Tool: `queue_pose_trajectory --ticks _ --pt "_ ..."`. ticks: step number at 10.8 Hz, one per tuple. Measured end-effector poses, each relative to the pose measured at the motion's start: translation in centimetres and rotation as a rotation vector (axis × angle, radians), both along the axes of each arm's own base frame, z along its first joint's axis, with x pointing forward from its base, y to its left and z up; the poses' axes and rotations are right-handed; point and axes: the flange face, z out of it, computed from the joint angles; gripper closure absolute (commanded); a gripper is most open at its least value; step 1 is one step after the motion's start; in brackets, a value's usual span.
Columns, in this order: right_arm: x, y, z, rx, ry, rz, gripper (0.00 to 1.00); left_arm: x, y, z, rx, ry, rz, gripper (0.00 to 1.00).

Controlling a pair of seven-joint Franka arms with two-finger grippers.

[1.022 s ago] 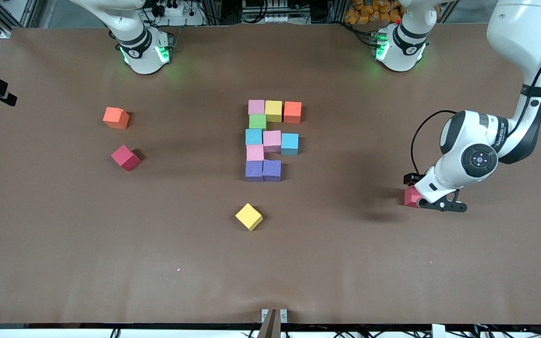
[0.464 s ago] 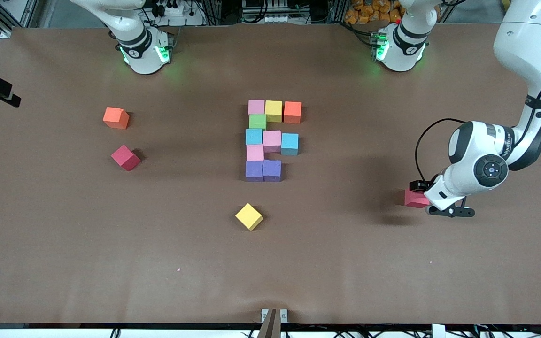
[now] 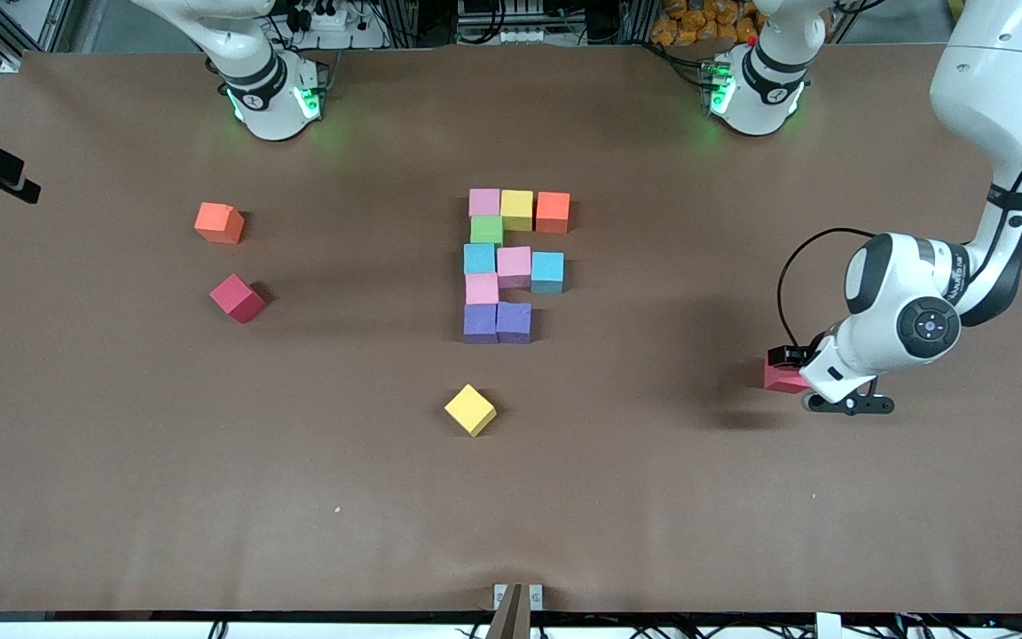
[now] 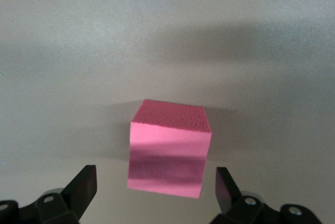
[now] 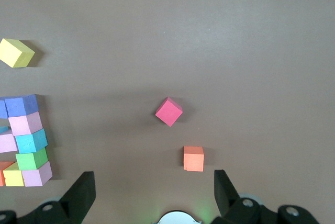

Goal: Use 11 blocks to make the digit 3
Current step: 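Lift and carry the red block toward the grid with the left gripper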

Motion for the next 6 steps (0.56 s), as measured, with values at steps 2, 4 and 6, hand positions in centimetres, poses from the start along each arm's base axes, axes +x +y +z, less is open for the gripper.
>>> queue_pose_trajectory --ticks 2,4,6 --pt "0.0 0.0 0.0 0.0 0.0 0.0 0.0 0.4 0.1 -1.1 -0.01 0.008 0.005 0.0" --pt "0.0 0.0 0.0 0.0 0.001 0.0 0.0 0.9 0.2 -1.8 -0.018 0.012 0.01 0.06" --pt "0.0 0.0 -0.1 0.0 0.001 0.0 0.0 1.0 0.0 -2.4 -0.022 0.017 0.009 0.45"
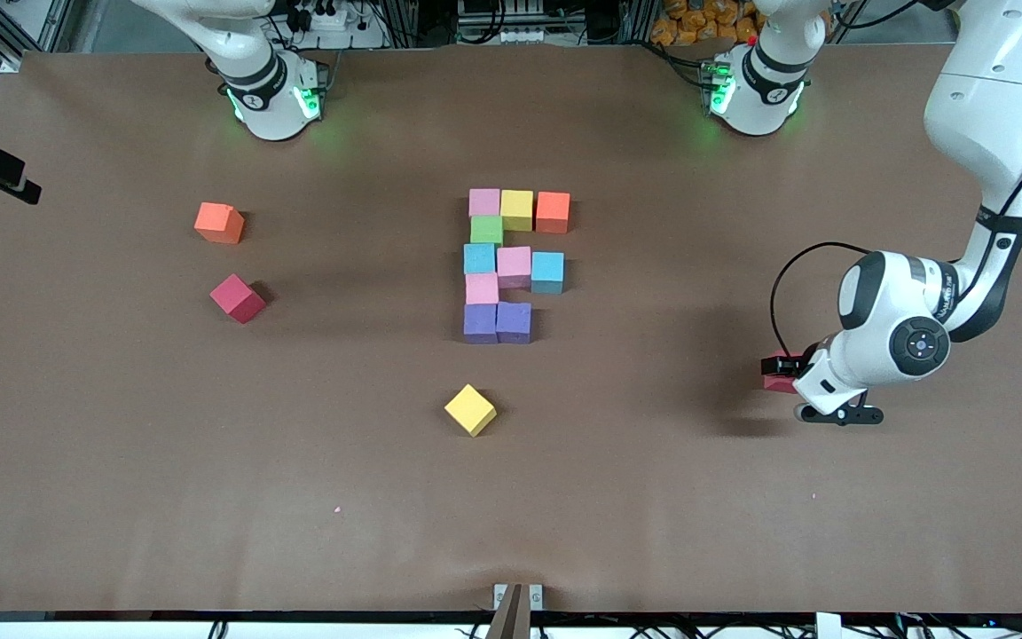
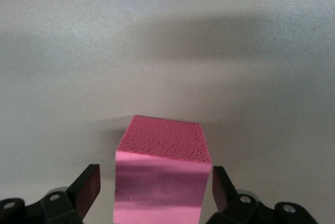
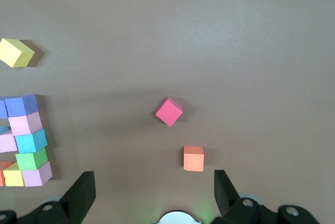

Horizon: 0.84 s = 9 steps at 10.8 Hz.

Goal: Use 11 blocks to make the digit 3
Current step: 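Lift and carry the red block toward the grid with the left gripper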

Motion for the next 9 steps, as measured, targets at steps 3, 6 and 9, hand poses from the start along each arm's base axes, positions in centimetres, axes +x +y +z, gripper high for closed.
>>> queue_pose_trajectory --ticks 3,6,9 --pt "0.0 0.1 0.0 0.001 0.0 0.002 0.0 0.1 0.0 -0.1 -0.001 -0.001 0.005 0.84" --pt "0.0 0.1 0.0 0.001 0.001 0.003 0.0 0.5 -1.4 0.8 0.003 -0.02 0.115 0.89" --pt "0.1 0.1 -0.1 0.001 0.003 0.002 0.0 0.0 -7.5 2.8 -0.016 -0.027 0.268 0.89"
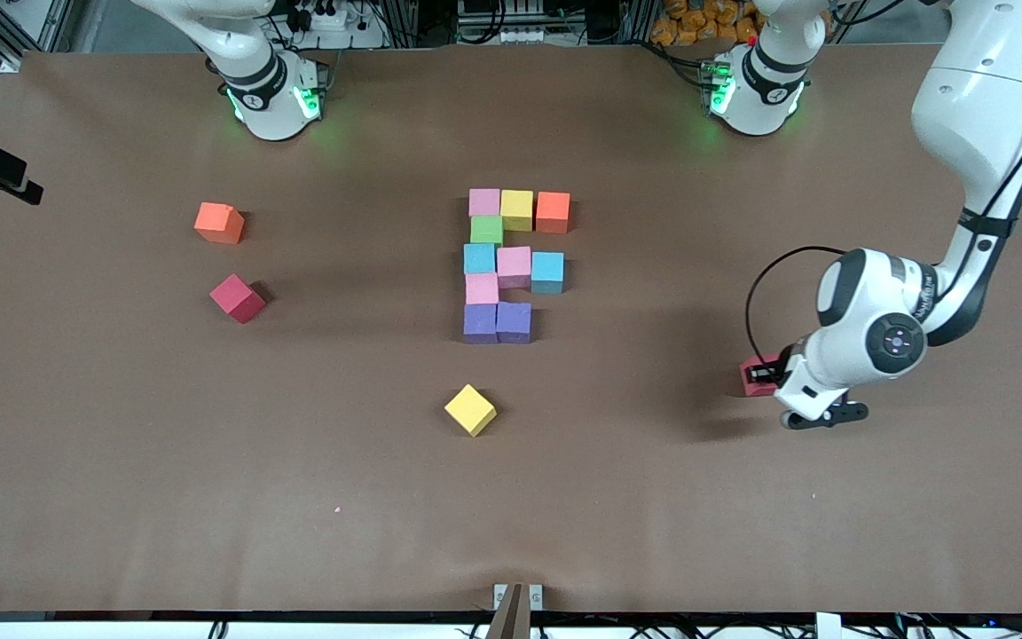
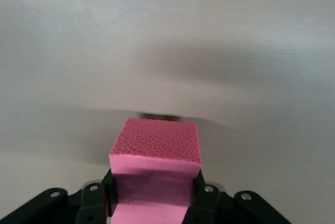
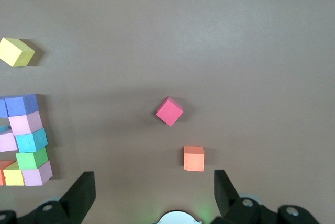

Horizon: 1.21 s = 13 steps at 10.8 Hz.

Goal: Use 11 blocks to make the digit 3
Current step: 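Lift and carry the red block toward the grid with the left gripper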

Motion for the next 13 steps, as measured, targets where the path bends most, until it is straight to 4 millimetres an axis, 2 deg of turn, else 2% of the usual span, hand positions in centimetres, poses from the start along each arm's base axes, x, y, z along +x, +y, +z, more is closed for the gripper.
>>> queue_pose_trajectory --ticks 3,9,11,13 --pt "0.1 0.0 -0.2 0.0 0.004 0.0 0.0 -1.2 -6.8 2.3 -0.025 -0.005 0.203 0.9" --pt "0.2 0.0 -0.9 0.002 0.02 0.0 0.0 -3.4 -18.6 6.8 -0.066 0.013 0.635 0.91" --pt "0.3 0.0 -1.3 0.002 0.025 0.0 0.0 -4.4 -21.5 7.6 -0.06 0.027 0.797 0.91" --pt "0.4 0.0 -1.3 0.002 0.026 0.001 0.0 -4.7 -22.7 8.2 -0.05 0.041 0.961 0.9"
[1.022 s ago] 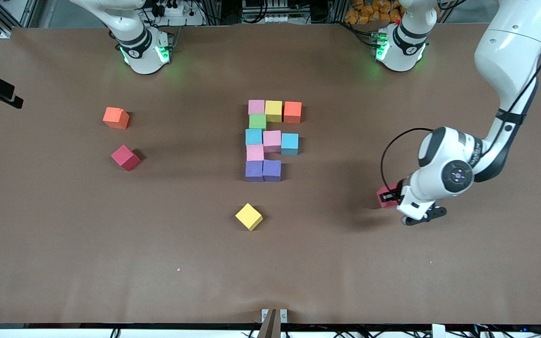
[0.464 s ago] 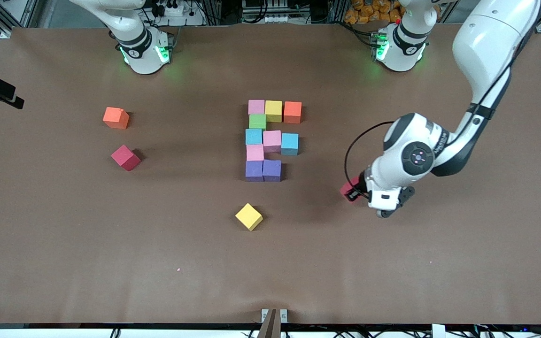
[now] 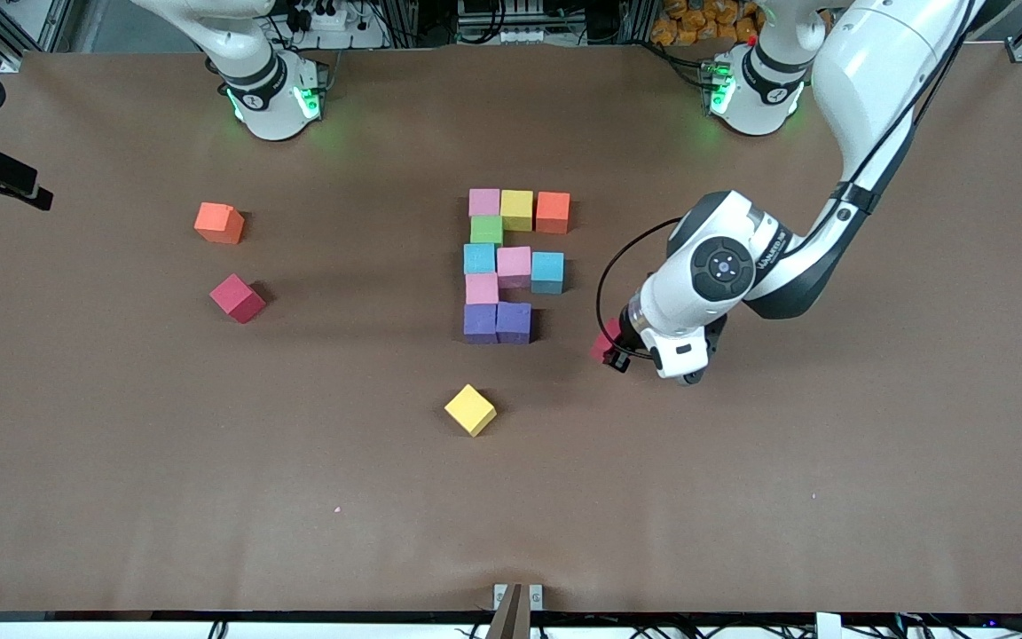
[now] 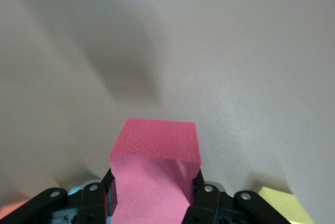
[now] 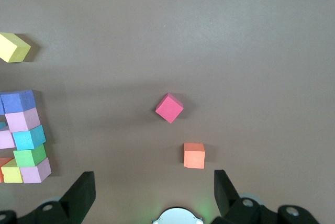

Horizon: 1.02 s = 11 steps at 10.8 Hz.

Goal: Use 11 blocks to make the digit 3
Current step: 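Lift and carry the red block toward the grid with the left gripper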

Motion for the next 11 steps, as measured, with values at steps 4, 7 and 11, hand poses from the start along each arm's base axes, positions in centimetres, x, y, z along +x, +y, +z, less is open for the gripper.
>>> queue_pose_trajectory --ticks 4,7,11 --pt "0.0 -0.1 0.0 0.0 0.002 -0.002 0.0 -0.4 -0.8 0.1 0.016 0.052 0.284 0.9" --pt "-0.1 -1.0 0.0 0.0 0.002 -0.018 0.0 -1.1 -2.1 0.2 0.026 0.082 0.438 0.91" --pt "-0.1 -0.9 0.0 0.0 0.002 -0.017 0.0 -2.5 -4.4 -0.3 0.028 0.102 0.534 0.92"
